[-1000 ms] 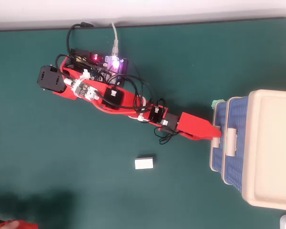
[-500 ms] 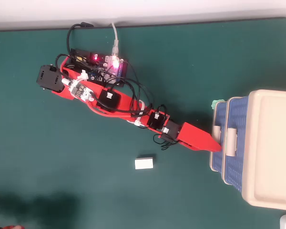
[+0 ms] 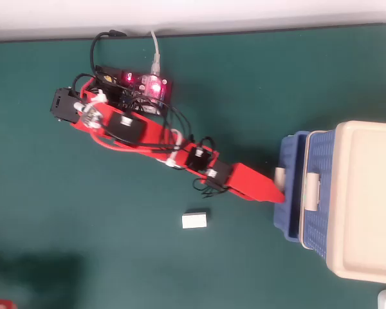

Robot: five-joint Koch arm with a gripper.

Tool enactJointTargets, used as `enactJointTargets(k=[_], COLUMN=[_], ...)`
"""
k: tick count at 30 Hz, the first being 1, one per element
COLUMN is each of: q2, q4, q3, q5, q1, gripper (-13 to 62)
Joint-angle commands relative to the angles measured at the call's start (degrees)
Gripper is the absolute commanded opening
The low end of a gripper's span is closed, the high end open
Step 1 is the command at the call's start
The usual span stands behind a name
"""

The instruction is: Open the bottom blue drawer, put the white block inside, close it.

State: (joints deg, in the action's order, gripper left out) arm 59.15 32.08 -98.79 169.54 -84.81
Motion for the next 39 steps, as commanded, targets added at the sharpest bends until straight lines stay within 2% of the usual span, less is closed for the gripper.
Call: enactJointTargets(k=[1, 10, 11, 12, 13, 14, 15, 21, 24, 27, 30, 33, 39], q2=[9.40, 34.10, 35.07, 35.51, 35.68, 35.95, 36.47, 52.82, 60.73, 65.21, 64.51, 59.06, 41.40], q4=[0.53, 0.35, 0.35, 0.35, 0.44, 0.53, 0.62, -5.01, -21.18, -44.21, -69.52, -89.12, -99.32], q3=[-7.29, -34.28, -35.16, -35.33, -35.24, -35.16, -35.51, -38.94, -37.35, -26.46, -11.25, 2.99, 20.83], q5=[3.60, 4.75, 4.75, 4.57, 4.13, 4.04, 3.96, 4.31, 4.39, 4.39, 4.75, 8.17, 28.56], q1=[-2.29, -1.41, -1.23, -1.14, -1.05, -1.14, -1.14, 1.49, 4.75, 11.87, 19.86, 25.58, 28.56], gripper=[-8.2, -7.6, -4.7, 3.0, 17.0, 27.2, 33.3, 34.3, 34.1, 34.1, 34.1, 34.1, 34.1])
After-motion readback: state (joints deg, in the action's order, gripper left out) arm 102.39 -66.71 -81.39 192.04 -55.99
